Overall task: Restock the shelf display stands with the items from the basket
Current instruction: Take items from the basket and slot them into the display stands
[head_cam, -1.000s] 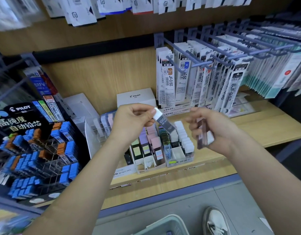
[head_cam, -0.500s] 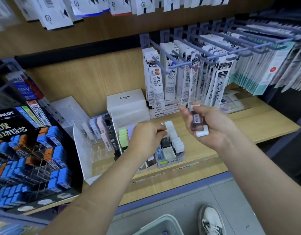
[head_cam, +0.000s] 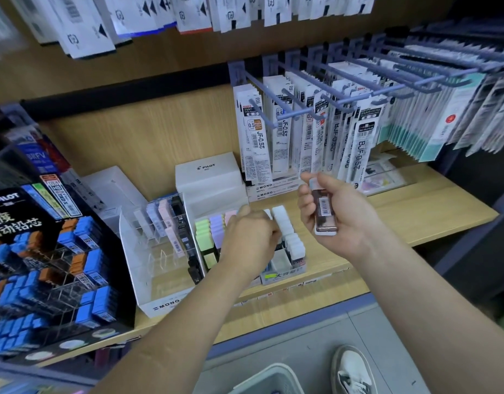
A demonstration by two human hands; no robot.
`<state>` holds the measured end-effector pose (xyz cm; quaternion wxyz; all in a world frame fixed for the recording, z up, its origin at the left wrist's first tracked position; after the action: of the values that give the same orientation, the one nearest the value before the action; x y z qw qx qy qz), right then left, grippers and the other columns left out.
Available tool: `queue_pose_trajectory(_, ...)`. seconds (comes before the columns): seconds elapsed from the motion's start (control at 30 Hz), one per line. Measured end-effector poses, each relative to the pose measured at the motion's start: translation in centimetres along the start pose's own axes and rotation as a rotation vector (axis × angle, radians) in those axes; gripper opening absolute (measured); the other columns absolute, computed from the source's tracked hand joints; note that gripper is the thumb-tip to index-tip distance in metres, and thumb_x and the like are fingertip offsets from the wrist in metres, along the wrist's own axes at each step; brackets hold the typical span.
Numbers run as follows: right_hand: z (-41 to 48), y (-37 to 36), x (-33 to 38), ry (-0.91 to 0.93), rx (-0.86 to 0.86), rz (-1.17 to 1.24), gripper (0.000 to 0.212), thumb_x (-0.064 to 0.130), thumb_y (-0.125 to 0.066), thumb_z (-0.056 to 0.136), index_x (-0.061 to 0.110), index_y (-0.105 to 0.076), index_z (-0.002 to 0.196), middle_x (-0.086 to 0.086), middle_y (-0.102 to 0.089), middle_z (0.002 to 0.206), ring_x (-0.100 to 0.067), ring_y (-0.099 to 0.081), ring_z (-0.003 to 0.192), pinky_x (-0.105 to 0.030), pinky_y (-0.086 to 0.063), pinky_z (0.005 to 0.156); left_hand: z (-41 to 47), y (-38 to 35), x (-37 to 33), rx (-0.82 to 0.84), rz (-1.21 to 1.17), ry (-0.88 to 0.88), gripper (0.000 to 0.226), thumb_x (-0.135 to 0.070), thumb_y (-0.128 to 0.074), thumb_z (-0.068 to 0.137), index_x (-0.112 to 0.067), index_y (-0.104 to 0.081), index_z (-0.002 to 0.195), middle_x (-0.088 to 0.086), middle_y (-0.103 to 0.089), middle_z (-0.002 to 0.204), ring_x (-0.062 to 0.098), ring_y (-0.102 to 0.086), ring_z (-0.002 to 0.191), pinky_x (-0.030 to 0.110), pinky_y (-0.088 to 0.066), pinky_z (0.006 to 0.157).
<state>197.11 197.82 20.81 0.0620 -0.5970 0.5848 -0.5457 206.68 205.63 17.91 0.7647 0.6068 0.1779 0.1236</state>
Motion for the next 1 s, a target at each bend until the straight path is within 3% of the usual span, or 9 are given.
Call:
queue_pose_trajectory(0.13,-0.1,-0.6,-0.3,0.049,-0.008,-0.011,0.027,0.028,-0.04,0.104,0.01,-0.059,0.109,-0.004,-0.066,0.064,-0.015,-0.066,0.058,-0.021,-0.049,0.053,-1.7,3.2,0.0,0.012,-0.999,0.376,0.035,-0.034,-0.051,0.096,-0.01,-0.066,0.075,0.003,-0.067,0.067,0.014,-0.053,0.055,0.024,-0.043,0.056)
queue_pose_trajectory(0.2,-0.1,-1.2,-0.8,0.057,0.023,-0.025,0.026,0.028,-0.039,0.104,0.012,-0.059,0.109,-0.003,-0.069,0.068,-0.016,-0.069,0.066,-0.026,-0.051,0.059,-2.7,4.4,-1.3,0.106,-1.273,0.419,0.033,-0.037,-0.053,0.094,-0.009,-0.066,0.085,0.005,-0.067,0.066,0.014,-0.053,0.051,0.025,-0.047,0.052)
queue_pose_trajectory(0.4,-0.6,-3.0,-2.9,0.075,0.092,-0.141,0.029,0.039,-0.044,0.101,0.015,-0.061,0.105,-0.004,-0.071,0.074,-0.019,-0.069,0.079,-0.032,-0.057,0.068,-4.3,5.3,-1.8,0.105,-1.367,0.433,0.017,-0.018,-0.072,0.083,-0.003,-0.067,0.09,0.01,-0.067,0.065,0.015,-0.059,0.052,0.024,-0.053,0.053)
queue_pose_trajectory(0.53,-0.6,-2.7,-3.7,0.066,0.015,-0.303,0.041,0.045,-0.046,0.099,0.008,-0.065,0.102,-0.009,-0.072,0.079,-0.026,-0.067,0.068,-0.035,-0.054,0.06,-4.8,5.7,-0.6,-0.013,-1.304,0.451,0.012,-0.012,-0.064,0.089,-0.022,-0.071,0.09,0.006,-0.071,0.073,0.015,-0.064,0.054,0.027,-0.056,0.057)
queue_pose_trajectory(0.63,-0.5,-2.2,-3.5,0.191,-0.095,-0.605,0.044,0.044,-0.041,0.102,0.009,-0.064,0.087,-0.011,-0.069,0.074,-0.027,-0.062,0.062,-0.032,-0.047,0.051,-5.1,6.6,0.3,-0.163,-0.806,0.262,0.019,-0.022,-0.057,0.09,-0.037,-0.068,0.096,-0.002,-0.064,0.062,0.015,-0.06,0.053,0.026,-0.05,0.055)
queue_pose_trajectory(0.73,-0.3,-2.1,-3.6,0.196,-0.11,-0.789,0.048,0.053,-0.046,0.097,0.01,-0.063,0.085,-0.006,-0.057,0.064,-0.017,-0.043,0.046,-0.021,-0.028,0.038,-5.4,7.8,0.2,-0.323,-0.125,0.038,0.022,-0.025,-0.062,0.079,-0.03,-0.068,0.1,-0.004,-0.051,0.055,0.019,-0.05,0.048,0.024,-0.039,0.044)
queue_pose_trajectory(0.8,-0.1,-2.3,-3.9,0.133,-0.05,-0.785,0.042,0.049,-0.053,0.095,0.01,-0.068,0.09,-0.004,-0.054,0.06,-0.015,-0.04,0.045,-0.02,-0.027,0.037,-5.9,7.3,-0.2,-0.334,0.018,-0.088,0.042,-0.023,-0.074,0.069,-0.021,-0.068,0.111,-0.003,-0.059,0.065,0.021,-0.057,0.053,0.023,-0.041,0.043)
queue_pose_trajectory(0.9,-0.1,-2.4,-3.4,0.124,0.0,-0.852,0.027,0.03,-0.055,0.098,0.007,-0.07,0.099,0.005,-0.056,0.051,-0.008,-0.043,0.04,-0.021,-0.027,0.039,-6.0,6.6,-0.1,-0.071,-0.224,-0.117,0.057,-0.006,-0.063,0.077,-0.023,-0.054,0.131,-0.001,-0.064,0.098,0.019,-0.059,0.087,0.029,-0.05,0.069)
queue_pose_trajectory(1.0,-0.9,-3.0,-3.1,0.111,0.108,-0.957,0.03,0.032,-0.055,0.097,0.007,-0.069,0.106,0.008,-0.064,0.052,-0.003,-0.036,0.037,-0.018,-0.023,0.04,-5.5,7.8,2.5,-0.039,-0.718,0.112,0.054,0.004,-0.05,0.086,-0.045,-0.062,0.106,-0.008,-0.064,0.086,-0.002,-0.057,0.079,0.018,-0.05,0.071)
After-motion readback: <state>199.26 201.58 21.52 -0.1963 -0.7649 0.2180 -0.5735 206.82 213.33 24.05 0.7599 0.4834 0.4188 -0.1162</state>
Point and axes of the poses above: each hand's wrist, its own z-axis towards the middle knuckle, its own y-axis out of the back of the hand, x = y × z, the point moved 6 cm from there along z, towards the middle knuckle
